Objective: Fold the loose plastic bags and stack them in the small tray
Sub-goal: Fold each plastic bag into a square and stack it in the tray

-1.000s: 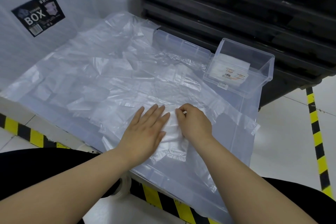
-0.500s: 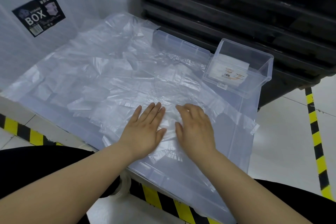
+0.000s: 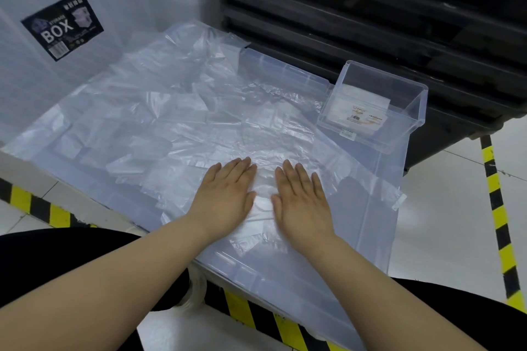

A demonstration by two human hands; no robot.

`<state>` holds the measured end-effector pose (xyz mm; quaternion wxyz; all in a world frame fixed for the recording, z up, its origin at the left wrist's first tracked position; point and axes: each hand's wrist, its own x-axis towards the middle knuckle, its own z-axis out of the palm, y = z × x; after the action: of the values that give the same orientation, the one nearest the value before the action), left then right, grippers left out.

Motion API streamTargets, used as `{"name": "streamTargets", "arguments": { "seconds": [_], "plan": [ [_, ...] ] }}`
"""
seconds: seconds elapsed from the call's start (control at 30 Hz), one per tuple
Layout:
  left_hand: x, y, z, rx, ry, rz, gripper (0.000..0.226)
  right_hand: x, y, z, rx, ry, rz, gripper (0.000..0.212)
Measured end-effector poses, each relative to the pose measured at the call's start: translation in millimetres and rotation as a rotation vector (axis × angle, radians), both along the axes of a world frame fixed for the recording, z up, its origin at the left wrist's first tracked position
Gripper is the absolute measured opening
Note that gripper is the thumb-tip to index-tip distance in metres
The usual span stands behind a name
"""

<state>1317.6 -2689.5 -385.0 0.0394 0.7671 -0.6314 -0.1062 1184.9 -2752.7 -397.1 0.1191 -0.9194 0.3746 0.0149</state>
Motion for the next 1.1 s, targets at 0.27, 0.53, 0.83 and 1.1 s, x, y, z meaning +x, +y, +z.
{"name": "streamTargets", "arguments": {
  "seconds": [0.27,0.53,0.83,1.1],
  "plan": [
    [6,-29,16,0.013,0.292,0.192,0.056,5,2,-2,-0.107,0.022,-0.085,0.051],
    [12,-44,23,0.184,0.27,0.328,0.042,2,-2,-4,-0.153,0.039,-0.059,0.051],
    [19,-38,32,0.166,0.385,0.351,0.013,-4,-4,5,0.051,0.025,-0.029,0.097],
    [17,-33,61,-0.184,1.061,0.471,0.016,0,-13,42,0.61,-0.662,-0.441,0.074]
  ]
}}
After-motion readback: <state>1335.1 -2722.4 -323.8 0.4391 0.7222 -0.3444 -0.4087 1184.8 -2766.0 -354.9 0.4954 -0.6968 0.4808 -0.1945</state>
